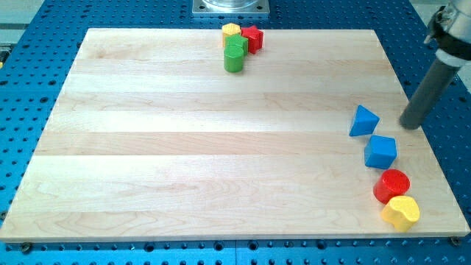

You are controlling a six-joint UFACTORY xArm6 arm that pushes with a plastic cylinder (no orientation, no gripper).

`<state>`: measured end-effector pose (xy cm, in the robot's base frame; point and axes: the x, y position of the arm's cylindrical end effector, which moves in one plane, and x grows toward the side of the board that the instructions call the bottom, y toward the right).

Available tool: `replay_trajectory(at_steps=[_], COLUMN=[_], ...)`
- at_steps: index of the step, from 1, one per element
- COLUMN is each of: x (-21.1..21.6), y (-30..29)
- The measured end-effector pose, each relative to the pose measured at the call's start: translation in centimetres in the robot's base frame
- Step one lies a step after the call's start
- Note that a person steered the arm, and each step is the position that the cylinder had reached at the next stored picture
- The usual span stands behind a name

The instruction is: Move the triangle in between the green blocks

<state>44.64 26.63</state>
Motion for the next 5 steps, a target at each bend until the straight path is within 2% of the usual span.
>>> replay_trajectory(at_steps=[1,2,3,4,5], x=[1.3,1.2,2.5,5.7,3.2], y=[-5.2,-14.2,-19.4,-21.5,-27.2])
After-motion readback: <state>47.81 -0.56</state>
